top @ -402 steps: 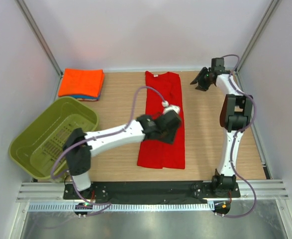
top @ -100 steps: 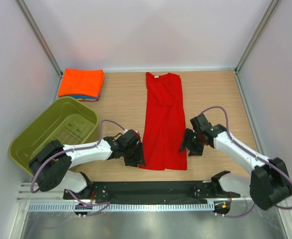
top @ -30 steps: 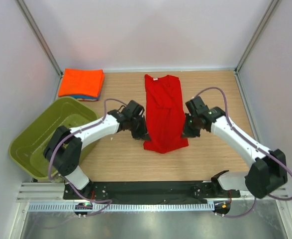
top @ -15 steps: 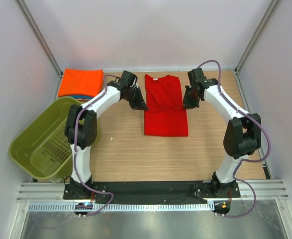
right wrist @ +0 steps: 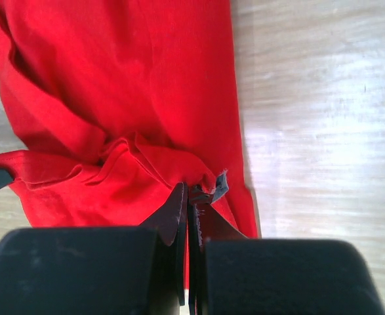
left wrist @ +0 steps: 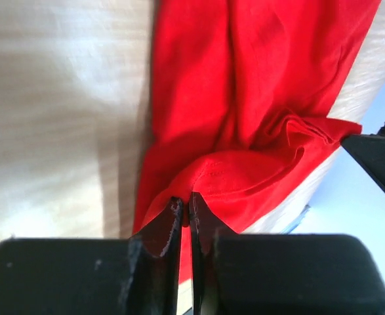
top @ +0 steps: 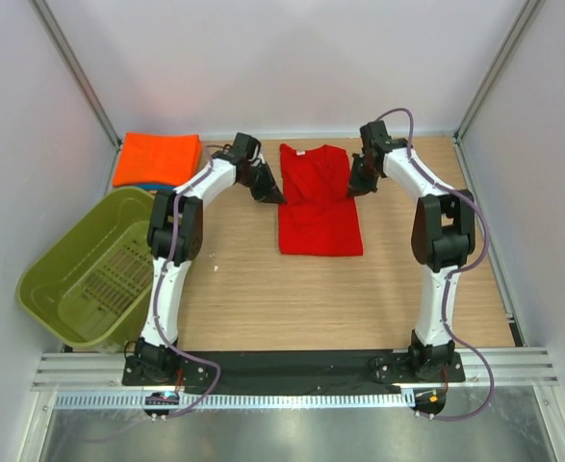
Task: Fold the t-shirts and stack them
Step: Fold the tshirt
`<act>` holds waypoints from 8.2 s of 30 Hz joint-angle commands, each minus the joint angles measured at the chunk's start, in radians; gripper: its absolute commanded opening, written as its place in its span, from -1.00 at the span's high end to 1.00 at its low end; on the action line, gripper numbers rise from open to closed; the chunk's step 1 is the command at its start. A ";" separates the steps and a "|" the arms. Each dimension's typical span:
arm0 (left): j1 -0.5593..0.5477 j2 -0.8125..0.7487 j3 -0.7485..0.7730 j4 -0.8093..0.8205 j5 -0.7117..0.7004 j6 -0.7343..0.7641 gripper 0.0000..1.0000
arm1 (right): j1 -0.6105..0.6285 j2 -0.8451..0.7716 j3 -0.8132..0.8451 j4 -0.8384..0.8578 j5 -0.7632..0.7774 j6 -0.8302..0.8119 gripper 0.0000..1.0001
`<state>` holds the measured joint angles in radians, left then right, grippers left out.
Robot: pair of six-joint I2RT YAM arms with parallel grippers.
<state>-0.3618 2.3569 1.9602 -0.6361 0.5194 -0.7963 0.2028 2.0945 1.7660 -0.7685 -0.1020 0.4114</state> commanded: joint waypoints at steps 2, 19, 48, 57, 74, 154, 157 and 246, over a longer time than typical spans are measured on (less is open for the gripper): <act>0.030 0.031 0.057 0.122 0.146 -0.026 0.76 | -0.020 0.039 0.093 0.028 -0.024 -0.026 0.88; 0.075 -0.154 -0.099 0.173 0.072 0.052 0.42 | -0.074 -0.068 0.056 -0.008 -0.059 -0.006 0.10; -0.068 -0.404 -0.770 0.490 0.068 0.103 0.20 | -0.089 -0.396 -0.752 0.242 -0.214 -0.033 0.74; -0.083 -0.387 -0.791 0.526 0.079 0.077 0.24 | -0.091 -0.471 -0.899 0.333 -0.226 0.040 0.97; -0.135 -0.534 -0.965 0.366 -0.073 -0.015 0.99 | -0.089 -0.652 -1.137 0.298 -0.185 0.147 0.80; 0.004 -0.185 -0.257 0.199 -0.105 0.279 0.44 | -0.169 -0.264 -0.519 0.383 -0.076 -0.111 0.19; 0.004 -0.278 -0.325 0.151 -0.242 0.275 0.38 | -0.172 -0.304 -0.481 0.185 -0.002 -0.036 0.10; -0.316 -0.926 -0.933 0.087 -0.301 -0.118 1.00 | -0.063 -1.255 -1.015 -0.020 -0.077 0.228 0.97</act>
<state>-0.6807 1.4609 0.9581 -0.4522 0.2790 -0.9176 0.1379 0.8429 0.6697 -0.7414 -0.2337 0.6338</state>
